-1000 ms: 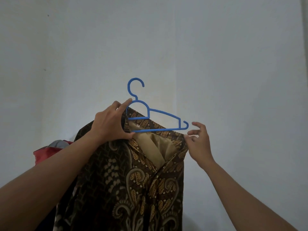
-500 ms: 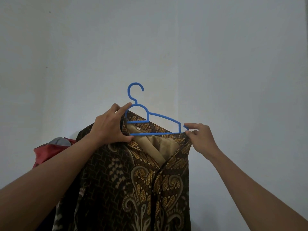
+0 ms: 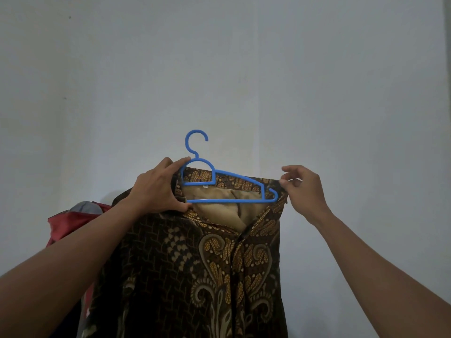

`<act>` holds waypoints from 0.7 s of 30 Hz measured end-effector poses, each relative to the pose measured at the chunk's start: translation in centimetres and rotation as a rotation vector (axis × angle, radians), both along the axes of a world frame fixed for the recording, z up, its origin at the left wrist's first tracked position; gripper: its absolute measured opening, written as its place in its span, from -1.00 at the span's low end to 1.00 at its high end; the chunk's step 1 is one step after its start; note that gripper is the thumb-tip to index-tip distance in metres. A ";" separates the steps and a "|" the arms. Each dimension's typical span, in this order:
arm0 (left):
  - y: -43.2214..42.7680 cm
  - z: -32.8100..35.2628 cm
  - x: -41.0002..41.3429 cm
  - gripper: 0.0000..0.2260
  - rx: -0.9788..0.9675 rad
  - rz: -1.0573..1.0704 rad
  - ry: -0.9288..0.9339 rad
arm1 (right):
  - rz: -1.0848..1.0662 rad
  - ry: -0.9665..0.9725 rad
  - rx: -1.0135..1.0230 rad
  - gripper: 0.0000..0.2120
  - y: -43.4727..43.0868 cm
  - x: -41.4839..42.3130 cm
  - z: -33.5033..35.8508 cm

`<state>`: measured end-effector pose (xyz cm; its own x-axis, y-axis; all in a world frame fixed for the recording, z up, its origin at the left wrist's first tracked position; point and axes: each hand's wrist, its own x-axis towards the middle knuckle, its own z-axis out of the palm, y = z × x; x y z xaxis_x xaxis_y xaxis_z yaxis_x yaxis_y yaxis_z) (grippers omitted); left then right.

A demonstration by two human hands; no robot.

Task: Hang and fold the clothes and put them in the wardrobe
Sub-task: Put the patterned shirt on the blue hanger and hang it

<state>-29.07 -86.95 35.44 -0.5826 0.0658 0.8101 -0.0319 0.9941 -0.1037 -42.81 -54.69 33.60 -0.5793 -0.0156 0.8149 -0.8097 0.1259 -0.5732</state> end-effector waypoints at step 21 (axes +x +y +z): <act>5.0 0.8 -2.1 0.05 0.039 0.069 0.135 | 0.069 0.464 0.547 -0.68 -4.7 3.6 -3.2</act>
<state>-31.19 -81.92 36.20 -0.4699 -0.0039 0.8827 -0.1112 0.9923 -0.0548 -39.23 -59.39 30.36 -0.1583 -0.5157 0.8420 -0.9709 0.2367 -0.0375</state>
